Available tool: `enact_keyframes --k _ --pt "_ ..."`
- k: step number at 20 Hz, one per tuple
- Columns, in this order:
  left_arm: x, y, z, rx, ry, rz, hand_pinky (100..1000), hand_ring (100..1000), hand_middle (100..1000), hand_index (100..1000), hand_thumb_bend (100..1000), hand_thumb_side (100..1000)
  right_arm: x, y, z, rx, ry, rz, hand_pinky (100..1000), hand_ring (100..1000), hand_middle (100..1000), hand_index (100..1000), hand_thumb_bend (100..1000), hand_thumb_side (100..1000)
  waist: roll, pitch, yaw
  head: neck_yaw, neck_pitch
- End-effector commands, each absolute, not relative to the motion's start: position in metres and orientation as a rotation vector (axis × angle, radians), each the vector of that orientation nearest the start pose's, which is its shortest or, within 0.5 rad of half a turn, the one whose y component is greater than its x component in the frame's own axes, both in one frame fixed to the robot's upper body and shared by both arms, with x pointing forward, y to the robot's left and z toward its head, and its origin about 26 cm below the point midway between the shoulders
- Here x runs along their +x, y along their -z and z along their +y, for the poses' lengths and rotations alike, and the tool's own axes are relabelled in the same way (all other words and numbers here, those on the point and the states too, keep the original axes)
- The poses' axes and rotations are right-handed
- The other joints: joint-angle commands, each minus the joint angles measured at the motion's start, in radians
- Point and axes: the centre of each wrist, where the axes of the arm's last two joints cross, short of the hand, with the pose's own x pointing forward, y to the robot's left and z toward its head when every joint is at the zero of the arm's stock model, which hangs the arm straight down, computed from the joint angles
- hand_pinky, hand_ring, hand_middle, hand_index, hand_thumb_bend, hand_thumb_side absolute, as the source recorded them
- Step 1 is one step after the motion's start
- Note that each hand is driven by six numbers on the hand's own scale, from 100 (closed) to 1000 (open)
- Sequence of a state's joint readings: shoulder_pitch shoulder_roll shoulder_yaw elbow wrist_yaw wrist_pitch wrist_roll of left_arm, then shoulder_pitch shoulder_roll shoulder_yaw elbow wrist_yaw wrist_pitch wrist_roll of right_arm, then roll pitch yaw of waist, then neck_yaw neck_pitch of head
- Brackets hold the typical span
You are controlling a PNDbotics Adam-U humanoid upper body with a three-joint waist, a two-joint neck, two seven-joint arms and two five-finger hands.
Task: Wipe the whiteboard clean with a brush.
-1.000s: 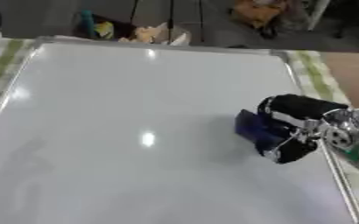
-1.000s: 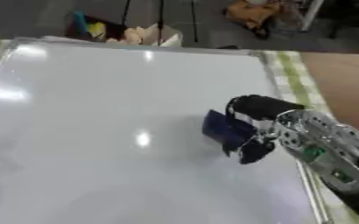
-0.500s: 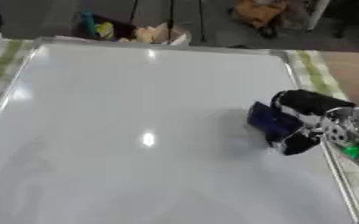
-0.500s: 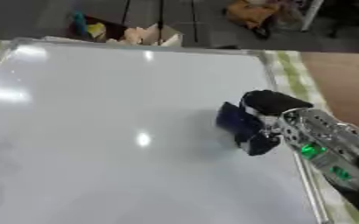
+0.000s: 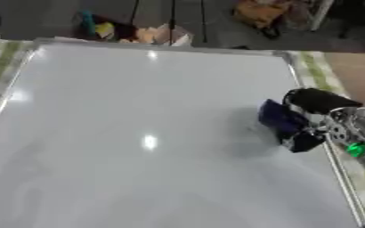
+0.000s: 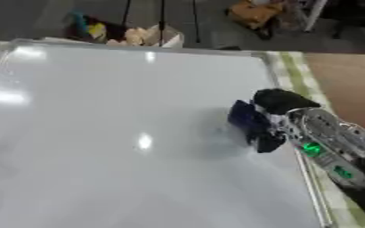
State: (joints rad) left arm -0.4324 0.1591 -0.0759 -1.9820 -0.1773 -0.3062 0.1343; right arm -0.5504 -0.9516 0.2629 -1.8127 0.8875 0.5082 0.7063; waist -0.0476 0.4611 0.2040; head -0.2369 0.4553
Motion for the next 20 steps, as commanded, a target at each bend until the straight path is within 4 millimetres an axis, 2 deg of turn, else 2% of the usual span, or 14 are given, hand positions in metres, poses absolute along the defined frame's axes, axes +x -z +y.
enact_keyframes --k 1,5,9,20 --pt "0.3074 -0.2254 0.2013 -0.147 -0.368 3.498 431 920 821 590 100 960 0.3265 -0.2843 -0.3011 -1.263 -1.301 -0.973 379 601 501 127 100 100 0.001 -0.022 -0.001 -0.001 -0.01" --pt "0.3074 -0.2255 0.201 -0.143 -0.37 3.498 431 920 821 590 100 960 0.3247 -0.2866 -0.2994 -1.254 -1.295 -0.999 382 602 505 129 100 100 0.001 -0.023 -0.002 -0.002 -0.012" --pt "0.3074 -0.2255 0.2009 -0.141 -0.37 3.498 431 921 822 591 100 960 0.3232 -0.2883 -0.2972 -1.234 -1.298 -1.025 411 629 548 144 100 114 0.0 -0.025 -0.001 -0.002 -0.012" --pt "0.3074 -0.2258 0.2006 -0.136 -0.367 3.498 431 920 822 591 100 960 0.3207 -0.2904 -0.2934 -1.177 -1.306 -1.066 422 643 565 147 100 123 0.0 -0.026 0.002 -0.002 -0.015"
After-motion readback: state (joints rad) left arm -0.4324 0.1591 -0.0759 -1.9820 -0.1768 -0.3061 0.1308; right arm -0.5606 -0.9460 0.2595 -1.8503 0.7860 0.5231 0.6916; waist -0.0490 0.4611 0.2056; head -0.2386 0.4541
